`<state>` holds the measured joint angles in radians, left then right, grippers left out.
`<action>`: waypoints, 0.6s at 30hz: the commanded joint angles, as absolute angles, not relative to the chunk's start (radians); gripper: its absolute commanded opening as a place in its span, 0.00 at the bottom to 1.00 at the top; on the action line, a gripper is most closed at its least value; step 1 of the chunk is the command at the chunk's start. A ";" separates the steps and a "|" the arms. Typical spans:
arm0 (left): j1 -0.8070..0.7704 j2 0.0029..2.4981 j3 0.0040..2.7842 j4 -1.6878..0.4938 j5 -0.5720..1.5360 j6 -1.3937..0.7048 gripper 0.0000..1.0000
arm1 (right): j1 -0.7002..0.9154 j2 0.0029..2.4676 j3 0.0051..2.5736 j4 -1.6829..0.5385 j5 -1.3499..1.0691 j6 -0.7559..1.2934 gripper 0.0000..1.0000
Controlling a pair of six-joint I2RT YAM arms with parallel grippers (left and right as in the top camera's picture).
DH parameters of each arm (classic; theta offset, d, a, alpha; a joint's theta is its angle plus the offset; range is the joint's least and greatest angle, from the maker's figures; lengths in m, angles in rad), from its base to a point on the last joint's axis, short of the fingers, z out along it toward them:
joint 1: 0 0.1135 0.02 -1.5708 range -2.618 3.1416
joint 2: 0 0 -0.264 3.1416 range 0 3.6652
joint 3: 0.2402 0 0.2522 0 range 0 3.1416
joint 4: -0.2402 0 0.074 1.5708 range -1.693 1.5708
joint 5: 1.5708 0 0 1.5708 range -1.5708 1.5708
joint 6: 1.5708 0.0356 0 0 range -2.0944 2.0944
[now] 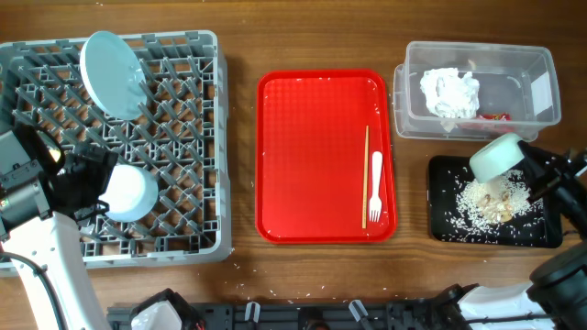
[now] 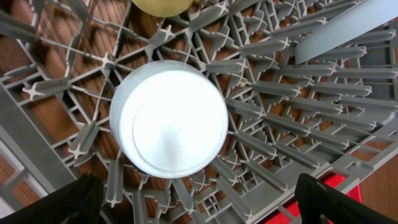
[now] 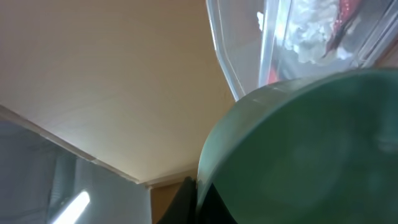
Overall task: Sort waste into correct bins and load items into the dishwasher rack
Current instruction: 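Tip the bowl over the black tray with the right gripper to dump rice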
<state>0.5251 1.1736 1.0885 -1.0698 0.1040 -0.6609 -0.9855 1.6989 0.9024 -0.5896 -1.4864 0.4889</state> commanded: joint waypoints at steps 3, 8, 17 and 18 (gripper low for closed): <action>0.531 1.178 1.097 -1.067 0.115 -0.667 1.00 | -0.996 1.702 0.890 -0.595 -1.560 0.582 0.04; 0.531 1.178 1.097 -1.067 0.115 -0.667 1.00 | -0.996 1.702 0.888 -0.644 -1.536 0.574 0.04; 0.532 1.178 1.097 -1.067 0.115 -0.667 1.00 | -0.941 1.474 0.888 -1.025 -1.304 0.133 0.04; 0.531 1.178 1.097 -1.067 0.115 -0.667 1.00 | -0.889 1.349 0.896 -1.015 -1.222 0.189 0.04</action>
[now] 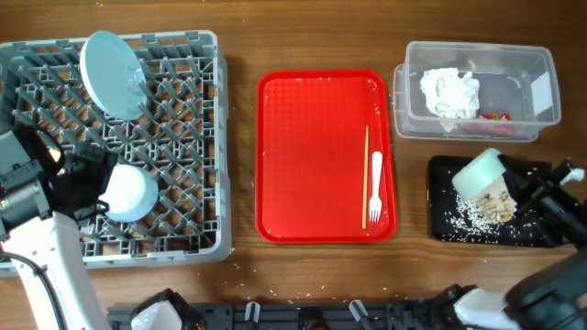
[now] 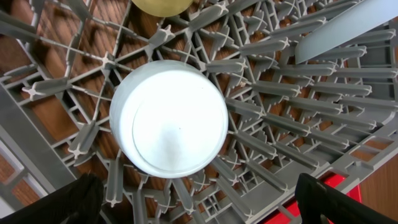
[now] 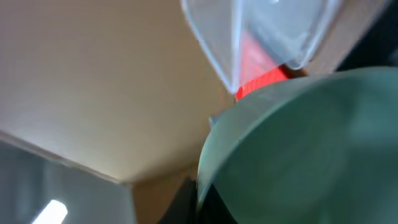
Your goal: Sort waste into correct bins and load items into the dishwasher rack
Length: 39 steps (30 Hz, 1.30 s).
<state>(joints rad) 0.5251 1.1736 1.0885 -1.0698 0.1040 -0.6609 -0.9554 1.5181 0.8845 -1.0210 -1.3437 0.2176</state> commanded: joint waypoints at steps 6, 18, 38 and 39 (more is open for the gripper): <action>0.531 1.178 1.097 -1.067 0.115 -0.667 1.00 | -0.528 0.925 0.981 -0.784 -0.874 0.524 0.04; 0.531 1.178 1.097 -1.067 0.115 -0.667 1.00 | 0.605 1.614 1.361 -0.789 -0.008 0.590 0.04; 0.532 1.178 1.097 -1.067 0.115 -0.667 1.00 | 0.752 1.721 1.529 -0.764 0.140 0.500 1.00; 0.532 1.178 1.097 -1.067 0.115 -0.667 1.00 | 0.697 1.667 1.540 -0.766 0.147 0.500 1.00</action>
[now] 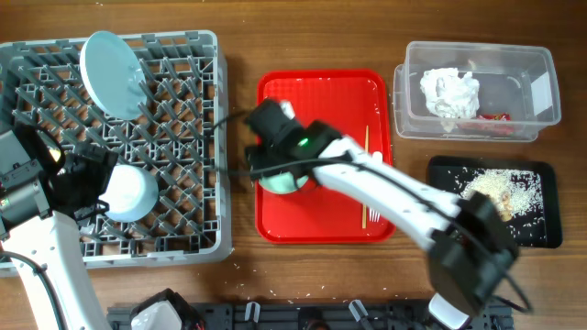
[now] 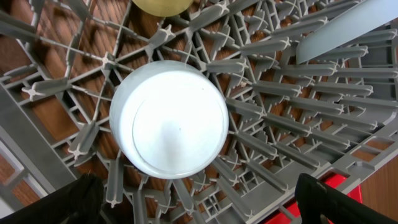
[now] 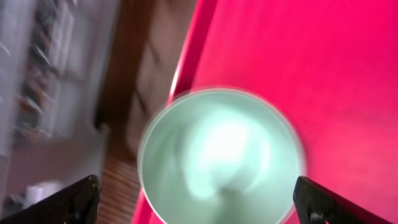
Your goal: Sort waste into correct bins and load items into the dishwasher rack
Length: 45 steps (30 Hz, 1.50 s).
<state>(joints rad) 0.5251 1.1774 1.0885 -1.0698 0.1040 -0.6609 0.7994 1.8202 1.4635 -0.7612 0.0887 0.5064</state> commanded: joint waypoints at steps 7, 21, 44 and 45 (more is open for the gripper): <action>0.531 1.178 1.097 -1.042 0.161 -0.667 1.00 | 0.111 1.419 1.540 -0.899 0.221 0.498 1.00; -0.563 1.288 1.097 -0.649 -0.001 -0.660 0.95 | -0.063 1.441 1.538 -0.899 0.220 0.498 1.00; -0.842 1.971 1.404 -0.819 -0.235 -0.622 0.44 | -0.063 1.441 1.538 -0.899 0.220 0.497 1.00; -0.841 1.973 1.404 -0.819 -0.242 -0.622 0.44 | -0.063 1.441 1.538 -0.899 0.220 0.498 1.00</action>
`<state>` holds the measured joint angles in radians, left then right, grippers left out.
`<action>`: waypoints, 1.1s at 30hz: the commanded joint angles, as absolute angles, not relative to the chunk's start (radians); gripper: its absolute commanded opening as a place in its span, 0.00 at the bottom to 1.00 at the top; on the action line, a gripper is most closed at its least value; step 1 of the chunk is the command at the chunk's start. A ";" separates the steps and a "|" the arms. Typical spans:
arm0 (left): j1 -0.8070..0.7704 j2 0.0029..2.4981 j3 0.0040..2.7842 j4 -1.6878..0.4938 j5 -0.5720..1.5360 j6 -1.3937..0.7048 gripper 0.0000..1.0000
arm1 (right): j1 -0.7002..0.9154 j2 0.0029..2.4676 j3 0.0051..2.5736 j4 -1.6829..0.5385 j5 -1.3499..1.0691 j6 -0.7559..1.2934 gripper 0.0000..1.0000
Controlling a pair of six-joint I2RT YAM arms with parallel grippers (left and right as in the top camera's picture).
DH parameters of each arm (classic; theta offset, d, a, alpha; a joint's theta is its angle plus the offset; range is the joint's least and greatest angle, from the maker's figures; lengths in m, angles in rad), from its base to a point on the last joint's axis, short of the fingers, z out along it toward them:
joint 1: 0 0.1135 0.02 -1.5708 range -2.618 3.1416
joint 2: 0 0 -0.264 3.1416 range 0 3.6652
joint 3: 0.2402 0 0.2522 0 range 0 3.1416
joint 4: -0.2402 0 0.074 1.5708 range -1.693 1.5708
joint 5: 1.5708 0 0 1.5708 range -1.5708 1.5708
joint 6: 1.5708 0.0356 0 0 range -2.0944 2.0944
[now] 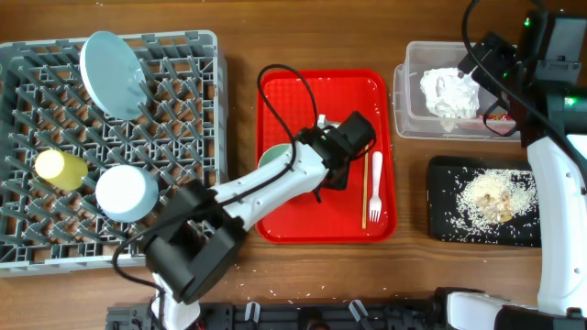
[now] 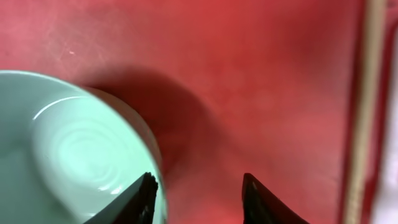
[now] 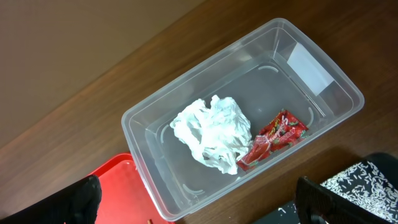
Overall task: Sort waste into correct bins and load items into the dishwasher rack
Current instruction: 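Grasp the pale-green bowl on the red tray with the left gripper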
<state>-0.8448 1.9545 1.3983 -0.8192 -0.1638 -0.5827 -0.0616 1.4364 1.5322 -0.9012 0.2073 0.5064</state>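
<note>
A pale green bowl (image 1: 271,158) (image 2: 68,149) stands upright on the left part of the red tray (image 1: 312,101). My left gripper (image 1: 323,170) (image 2: 200,186) is open low over the tray, one finger over the bowl's rim, the other over bare tray. A white fork (image 1: 376,188) and a chopstick (image 1: 366,170) (image 2: 367,93) lie at the tray's right. My right gripper (image 1: 495,73) (image 3: 199,193) hangs open above the clear bin (image 3: 155,118), which holds a crumpled tissue (image 3: 214,134) and a red wrapper (image 3: 277,134).
The grey dishwasher rack (image 1: 174,110) at the left holds a pale blue plate (image 1: 115,60), an upturned white cup (image 1: 127,192) and a yellow object (image 1: 55,165). A black tray (image 1: 445,174) with spilled rice lies below the clear bin.
My right arm has left the red tray and is now above the clear bin. My left arm has moved from the rack to the tray, open at the bowl's rim.
My right gripper held the green bowl tilted over the black tray while my left stood open above the white cup in the rack. Then the bowl stood on the red tray under my open right gripper. Now the right is away and the left is at the bowl.
</note>
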 commanded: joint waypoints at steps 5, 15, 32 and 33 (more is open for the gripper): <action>-0.842 1.974 1.404 -0.820 -0.244 -0.623 0.27 | -0.063 1.441 1.538 -0.899 0.220 0.498 1.00; -0.842 1.975 1.371 -0.838 -0.229 -0.645 0.13 | -0.063 1.441 1.538 -0.899 0.220 0.498 1.00; -0.762 1.557 1.440 -0.920 -0.026 -0.420 0.04 | -0.063 1.441 1.538 -0.899 0.220 0.498 1.00; -0.712 1.515 1.440 -0.923 -0.003 -0.418 0.04 | -0.063 1.441 1.538 -0.899 0.220 0.498 1.00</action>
<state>-0.8051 1.6306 1.4254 -0.9161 -0.0959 -0.4862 -0.0616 1.4364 1.5322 -0.9012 0.2073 0.5060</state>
